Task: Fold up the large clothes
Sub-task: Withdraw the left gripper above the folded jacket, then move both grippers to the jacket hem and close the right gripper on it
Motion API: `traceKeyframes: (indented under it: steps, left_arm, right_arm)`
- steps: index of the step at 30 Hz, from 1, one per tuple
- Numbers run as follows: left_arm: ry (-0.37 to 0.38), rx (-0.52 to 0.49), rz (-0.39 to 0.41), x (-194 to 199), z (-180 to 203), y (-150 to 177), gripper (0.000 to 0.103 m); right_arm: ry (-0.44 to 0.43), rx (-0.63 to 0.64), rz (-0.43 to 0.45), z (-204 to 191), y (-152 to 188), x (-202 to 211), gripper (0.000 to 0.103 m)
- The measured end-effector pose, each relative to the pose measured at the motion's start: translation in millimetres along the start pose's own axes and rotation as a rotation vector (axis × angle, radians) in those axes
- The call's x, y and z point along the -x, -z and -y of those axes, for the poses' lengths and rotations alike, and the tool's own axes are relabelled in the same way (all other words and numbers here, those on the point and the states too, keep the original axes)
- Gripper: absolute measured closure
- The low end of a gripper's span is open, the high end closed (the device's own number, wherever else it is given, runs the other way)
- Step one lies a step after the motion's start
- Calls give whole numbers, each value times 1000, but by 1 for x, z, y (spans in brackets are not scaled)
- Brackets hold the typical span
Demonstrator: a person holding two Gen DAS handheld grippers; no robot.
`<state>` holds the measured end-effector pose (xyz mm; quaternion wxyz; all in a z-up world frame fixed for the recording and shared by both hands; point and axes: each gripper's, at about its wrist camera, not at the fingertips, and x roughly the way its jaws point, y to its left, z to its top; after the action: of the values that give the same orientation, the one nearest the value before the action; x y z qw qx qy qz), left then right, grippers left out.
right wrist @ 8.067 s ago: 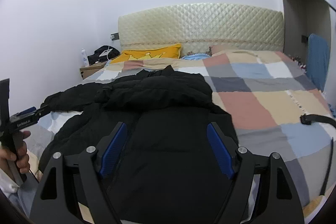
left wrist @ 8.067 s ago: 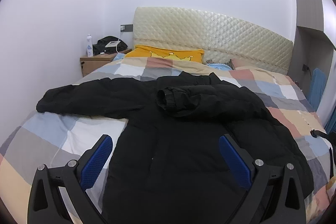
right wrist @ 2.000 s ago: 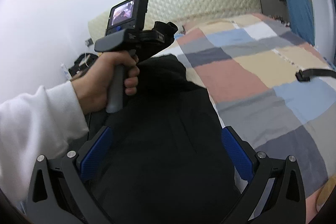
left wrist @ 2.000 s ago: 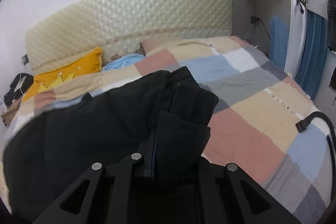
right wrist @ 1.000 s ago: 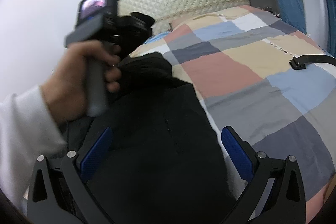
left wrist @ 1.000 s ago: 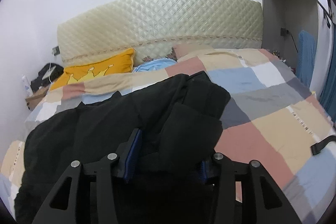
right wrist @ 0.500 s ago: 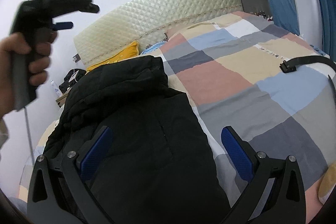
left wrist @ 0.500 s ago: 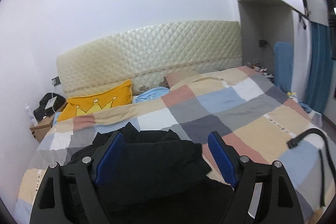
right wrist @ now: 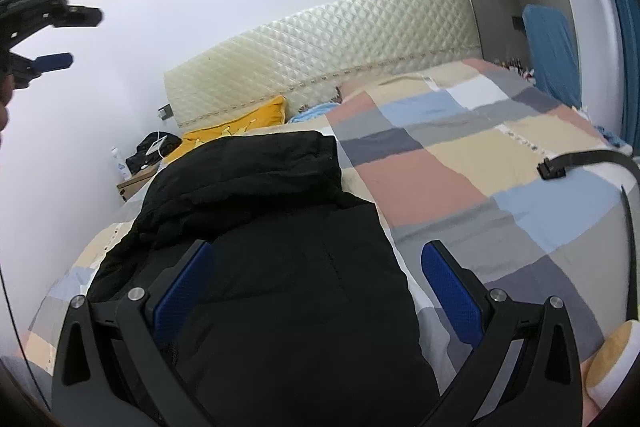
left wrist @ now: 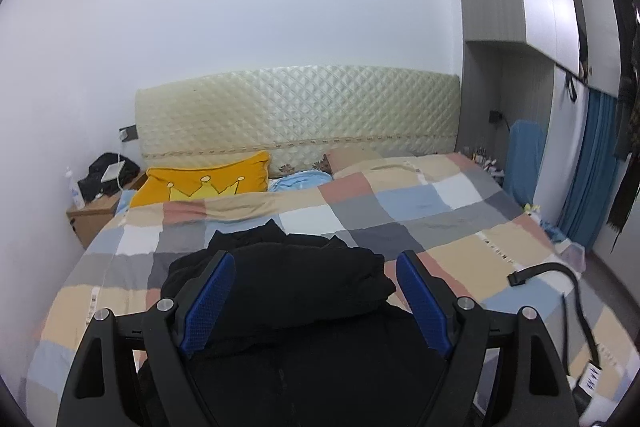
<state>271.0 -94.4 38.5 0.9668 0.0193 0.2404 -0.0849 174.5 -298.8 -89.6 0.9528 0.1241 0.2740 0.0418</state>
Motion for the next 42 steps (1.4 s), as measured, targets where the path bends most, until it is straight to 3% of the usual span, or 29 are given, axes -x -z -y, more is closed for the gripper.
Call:
traceKeyframes:
  steps: [8, 14, 28, 42]
  left_arm:
    - [35, 99, -58, 49, -44, 37, 21]
    - [-78, 68, -49, 62, -63, 78, 21]
    - [-132, 108, -150, 29, -111, 166, 21]
    - [-176, 200, -244, -18, -153, 223, 21]
  right_arm:
    - [-44, 59, 6, -24, 3, 20, 0]
    - [-98, 104, 5, -44, 10, 34, 0]
    - [-142, 189, -37, -69, 24, 34, 0]
    - [-115, 198, -133, -72, 31, 6, 0]
